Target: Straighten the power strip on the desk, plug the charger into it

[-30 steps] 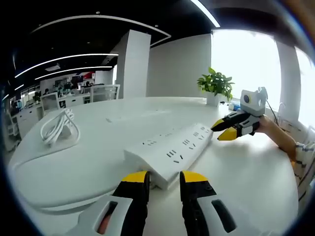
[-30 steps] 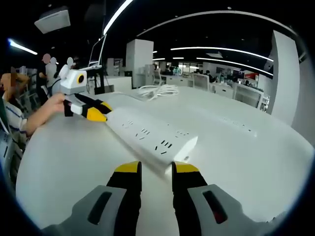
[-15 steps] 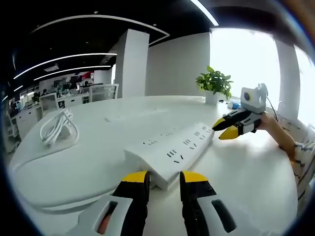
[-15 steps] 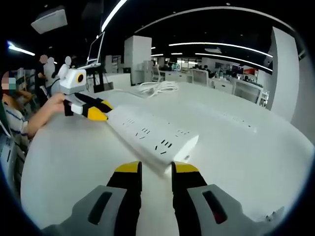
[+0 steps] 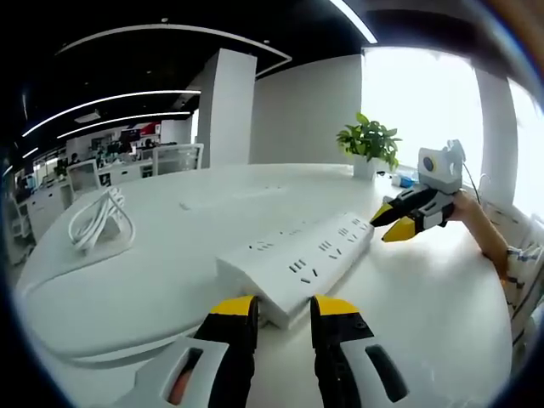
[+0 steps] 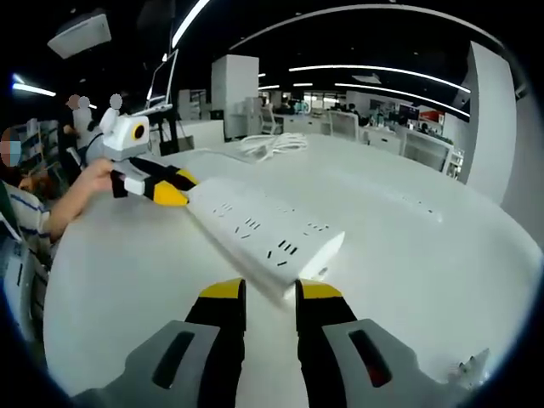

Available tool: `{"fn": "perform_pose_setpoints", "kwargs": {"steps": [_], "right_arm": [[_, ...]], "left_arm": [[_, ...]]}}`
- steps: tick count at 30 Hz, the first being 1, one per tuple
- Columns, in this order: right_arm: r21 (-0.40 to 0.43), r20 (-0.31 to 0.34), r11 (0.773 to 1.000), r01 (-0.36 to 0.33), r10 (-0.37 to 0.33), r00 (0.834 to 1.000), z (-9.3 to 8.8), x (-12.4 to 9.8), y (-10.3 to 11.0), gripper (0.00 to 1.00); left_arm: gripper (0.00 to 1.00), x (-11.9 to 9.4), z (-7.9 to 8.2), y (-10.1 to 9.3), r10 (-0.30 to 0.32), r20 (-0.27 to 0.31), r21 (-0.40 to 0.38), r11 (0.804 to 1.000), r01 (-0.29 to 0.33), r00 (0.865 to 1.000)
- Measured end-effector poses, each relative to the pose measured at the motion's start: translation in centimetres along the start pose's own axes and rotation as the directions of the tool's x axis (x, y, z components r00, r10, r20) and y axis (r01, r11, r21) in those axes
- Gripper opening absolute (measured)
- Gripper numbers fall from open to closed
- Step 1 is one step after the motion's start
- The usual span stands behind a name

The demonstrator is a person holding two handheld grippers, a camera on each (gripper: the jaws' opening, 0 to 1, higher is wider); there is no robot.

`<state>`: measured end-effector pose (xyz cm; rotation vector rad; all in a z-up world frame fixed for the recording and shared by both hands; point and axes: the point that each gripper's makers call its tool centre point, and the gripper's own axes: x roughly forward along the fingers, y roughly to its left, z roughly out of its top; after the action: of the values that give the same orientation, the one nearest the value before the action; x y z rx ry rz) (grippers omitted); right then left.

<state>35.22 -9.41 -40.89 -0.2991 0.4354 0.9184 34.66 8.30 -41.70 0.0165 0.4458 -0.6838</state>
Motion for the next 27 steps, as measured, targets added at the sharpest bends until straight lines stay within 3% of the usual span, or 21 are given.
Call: {"fn": "perform_pose_setpoints", "kwargs": {"steps": [27], "right_arm": [[-0.058, -0.040, 0.998, 0.004, -0.006, 0.999, -0.19, -0.32, 0.45, 0.23]], "left_arm": [[0.25, -0.20, -0.11, -0.23, 0.004, -0.011, 0.005, 1.000, -0.004, 1.000]]}}
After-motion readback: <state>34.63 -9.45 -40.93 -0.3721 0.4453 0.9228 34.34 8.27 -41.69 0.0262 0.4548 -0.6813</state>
